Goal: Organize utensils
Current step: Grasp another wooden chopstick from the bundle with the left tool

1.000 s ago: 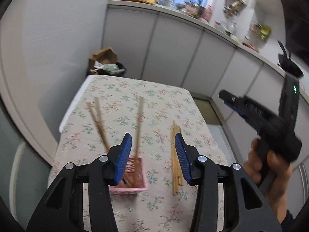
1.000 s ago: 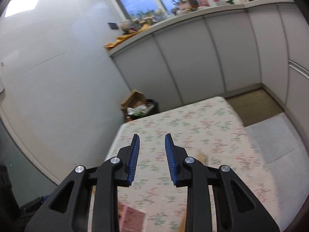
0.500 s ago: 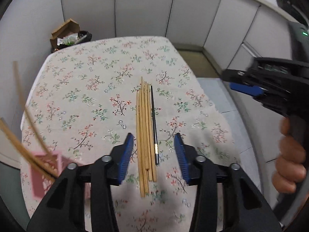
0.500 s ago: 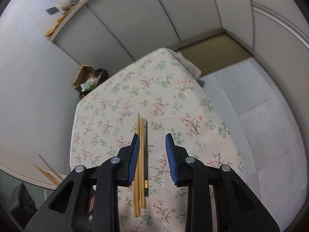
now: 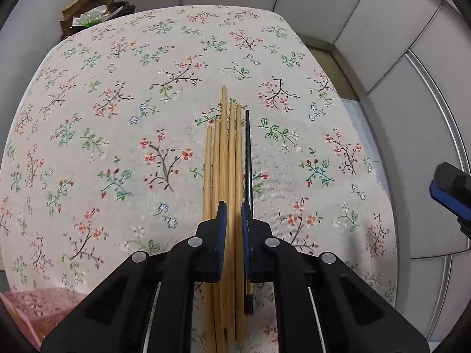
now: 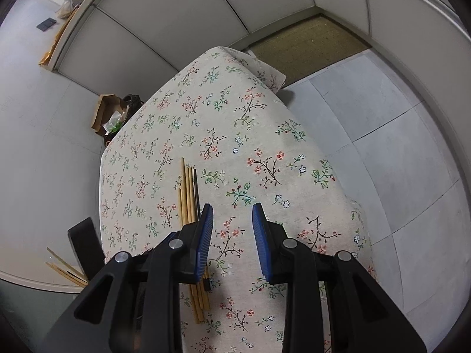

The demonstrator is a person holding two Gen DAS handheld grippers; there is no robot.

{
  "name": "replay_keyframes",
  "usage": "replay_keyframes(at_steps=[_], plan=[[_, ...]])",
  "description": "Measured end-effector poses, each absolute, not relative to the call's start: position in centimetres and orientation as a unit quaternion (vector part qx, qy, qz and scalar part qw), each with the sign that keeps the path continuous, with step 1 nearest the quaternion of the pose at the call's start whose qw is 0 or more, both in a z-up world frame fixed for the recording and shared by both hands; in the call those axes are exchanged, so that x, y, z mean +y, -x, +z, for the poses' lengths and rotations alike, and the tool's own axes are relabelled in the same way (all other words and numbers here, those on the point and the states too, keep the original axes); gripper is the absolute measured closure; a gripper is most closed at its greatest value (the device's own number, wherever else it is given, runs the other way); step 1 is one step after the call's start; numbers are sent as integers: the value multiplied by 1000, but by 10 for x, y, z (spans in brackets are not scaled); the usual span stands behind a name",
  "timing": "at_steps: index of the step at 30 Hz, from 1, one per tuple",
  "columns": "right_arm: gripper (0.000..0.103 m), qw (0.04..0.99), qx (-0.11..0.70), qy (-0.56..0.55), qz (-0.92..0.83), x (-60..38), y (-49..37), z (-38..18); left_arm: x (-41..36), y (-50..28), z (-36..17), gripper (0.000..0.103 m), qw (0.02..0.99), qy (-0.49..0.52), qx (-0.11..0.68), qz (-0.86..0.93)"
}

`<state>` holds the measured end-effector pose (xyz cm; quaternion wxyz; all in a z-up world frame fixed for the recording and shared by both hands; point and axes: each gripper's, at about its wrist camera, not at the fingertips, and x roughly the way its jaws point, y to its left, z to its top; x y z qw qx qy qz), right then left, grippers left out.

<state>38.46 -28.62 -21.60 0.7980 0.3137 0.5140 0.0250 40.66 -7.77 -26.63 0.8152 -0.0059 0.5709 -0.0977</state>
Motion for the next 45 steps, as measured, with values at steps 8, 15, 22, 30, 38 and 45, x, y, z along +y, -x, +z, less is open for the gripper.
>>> replay_keyframes(at_steps=[8, 15, 22, 30, 38, 45], plan=[[74, 800, 512, -312, 31, -285, -387, -213, -80, -422, -286, 89, 799, -19, 596, -82], [74, 803, 509, -310, 36, -284, -385, -209, -68, -426, -280, 89, 798, 25, 594, -99], [74, 804, 510, -303, 34, -284, -384, -209, -60, -425, -275, 92, 799, 41, 588, -119], [74, 808, 510, -293, 33, -283, -383, -209, -61, -435, -280, 93, 803, 39, 584, -111], [74, 809, 513, -284, 36, -280, -383, -210, -68, -430, -280, 98, 816, 22, 568, -108], [74, 810, 515, -280, 32, -283, -382, -210, -72, -424, -277, 99, 808, 3, 581, -101]])
